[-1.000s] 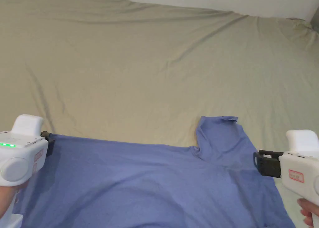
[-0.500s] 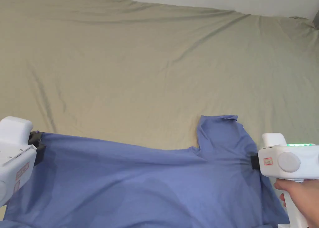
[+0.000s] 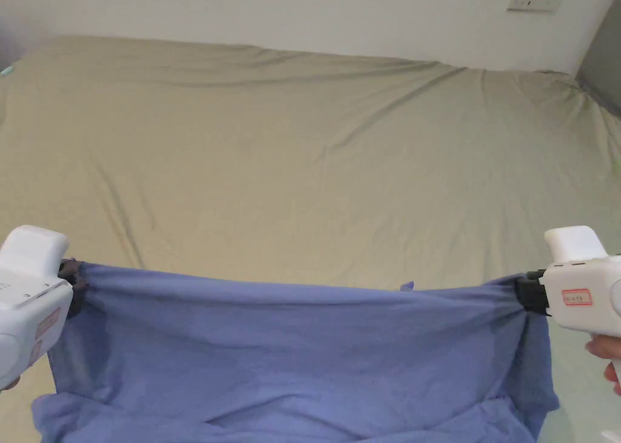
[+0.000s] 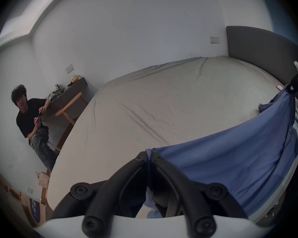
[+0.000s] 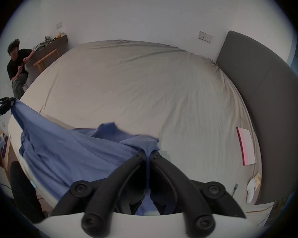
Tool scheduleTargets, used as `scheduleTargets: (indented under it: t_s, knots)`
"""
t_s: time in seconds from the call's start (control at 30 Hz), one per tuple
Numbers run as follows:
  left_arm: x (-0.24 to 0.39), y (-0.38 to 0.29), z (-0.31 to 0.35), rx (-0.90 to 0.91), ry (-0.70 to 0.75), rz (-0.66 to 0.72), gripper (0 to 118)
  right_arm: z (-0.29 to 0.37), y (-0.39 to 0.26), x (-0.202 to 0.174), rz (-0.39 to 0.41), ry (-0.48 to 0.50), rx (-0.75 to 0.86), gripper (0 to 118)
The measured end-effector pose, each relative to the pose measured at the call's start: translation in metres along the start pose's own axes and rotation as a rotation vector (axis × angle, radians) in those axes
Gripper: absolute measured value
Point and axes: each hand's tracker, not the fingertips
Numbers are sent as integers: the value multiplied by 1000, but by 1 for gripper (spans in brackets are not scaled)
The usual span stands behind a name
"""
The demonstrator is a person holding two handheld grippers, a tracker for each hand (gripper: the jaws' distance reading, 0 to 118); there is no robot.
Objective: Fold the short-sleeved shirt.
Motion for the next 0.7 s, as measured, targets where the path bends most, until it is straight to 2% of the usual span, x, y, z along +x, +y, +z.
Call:
scheduleTargets:
  t_s: [0.17, 0.33, 0.5, 0.6, 0.7]
  knots:
    - [1, -43, 26, -76, -34, -37, 0, 31, -52, -11, 70, 15, -63, 5]
    - [7, -94, 35, -178, -77, -40, 0, 32, -109, -17, 36, 48, -183, 5]
    - [22, -137, 20, -326, -116, -118, 0, 7, -155, -31, 40, 66, -332, 5]
    - [33, -154, 10, -390, -124, -163, 0, -17, -174, -41, 83, 71, -443, 5]
    - [39, -166, -4, -416, -127, -161, 0, -48, -190, -39, 89, 69, -473, 5]
